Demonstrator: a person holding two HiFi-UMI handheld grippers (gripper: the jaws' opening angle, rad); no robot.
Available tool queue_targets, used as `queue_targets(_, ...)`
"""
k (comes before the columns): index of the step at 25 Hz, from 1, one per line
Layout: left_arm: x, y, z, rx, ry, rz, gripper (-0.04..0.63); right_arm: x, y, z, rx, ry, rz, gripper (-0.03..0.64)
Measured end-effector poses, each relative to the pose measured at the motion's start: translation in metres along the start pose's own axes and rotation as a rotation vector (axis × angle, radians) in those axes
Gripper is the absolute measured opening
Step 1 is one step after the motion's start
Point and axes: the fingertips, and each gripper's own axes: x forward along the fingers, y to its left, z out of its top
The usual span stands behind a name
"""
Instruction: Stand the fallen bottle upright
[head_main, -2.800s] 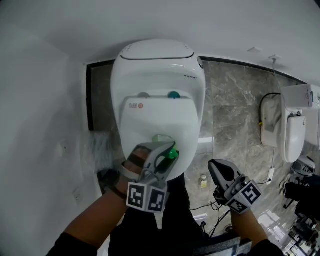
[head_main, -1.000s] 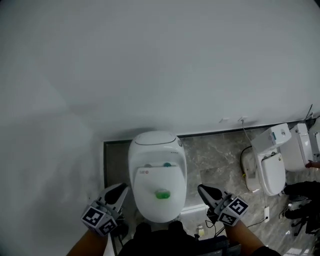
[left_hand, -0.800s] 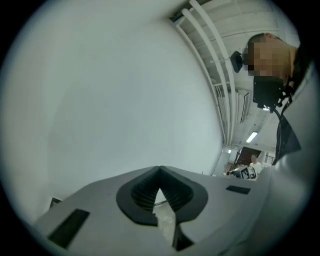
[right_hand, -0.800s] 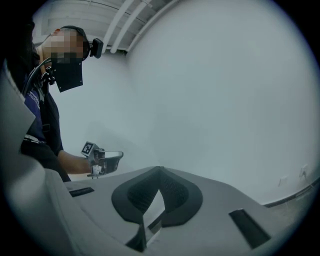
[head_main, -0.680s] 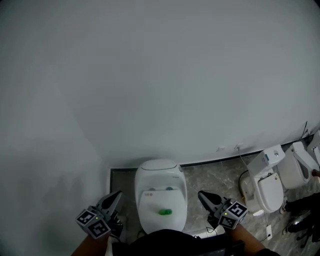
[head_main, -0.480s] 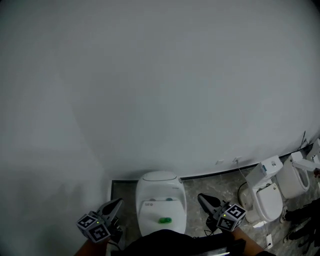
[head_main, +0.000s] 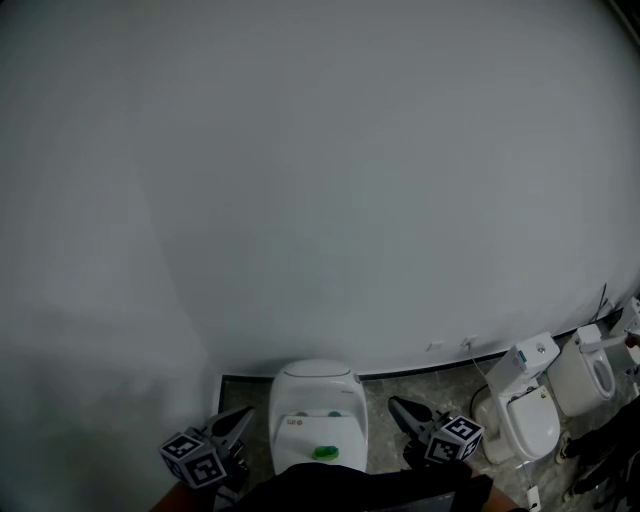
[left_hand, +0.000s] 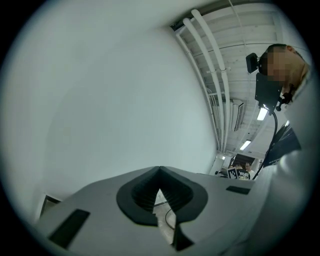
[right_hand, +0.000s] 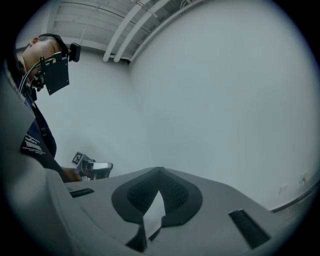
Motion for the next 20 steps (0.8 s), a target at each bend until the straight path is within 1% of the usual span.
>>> queue_targets(3, 0.0, -0.004, 0.001, -0.003, 0.0, -0.002, 0.014, 0.0, -0.002, 0.003, 0.006, -0.006, -0.002, 0.006)
queue_targets(7, -0.005, 0.0, -0.002, -0.001, 0.004, 0.004, 0.014, -0.001, -0.005, 0.003, -0.022, -0.041, 0.015, 0.006)
queue_targets(11, -0.023, -0.003, -0.003, -0.012, 0.001, 0.013, 0.014, -0.003, 0.019, 0.0, -0.036, 0.019, 0.01, 0.006)
queue_targets(16, -0.021, 0.008, -0.004, -0.001, 0.011, 0.001, 0.014, 0.008, 0.019, -0.004, -0.045, 0.027, 0.011, 0.006)
queue_targets(20, -0.021, 0.001, -0.005, -0.007, 0.007, 0.004, 0.014, 0.003, 0.019, -0.004, -0.053, 0.022, 0.017, 0.006)
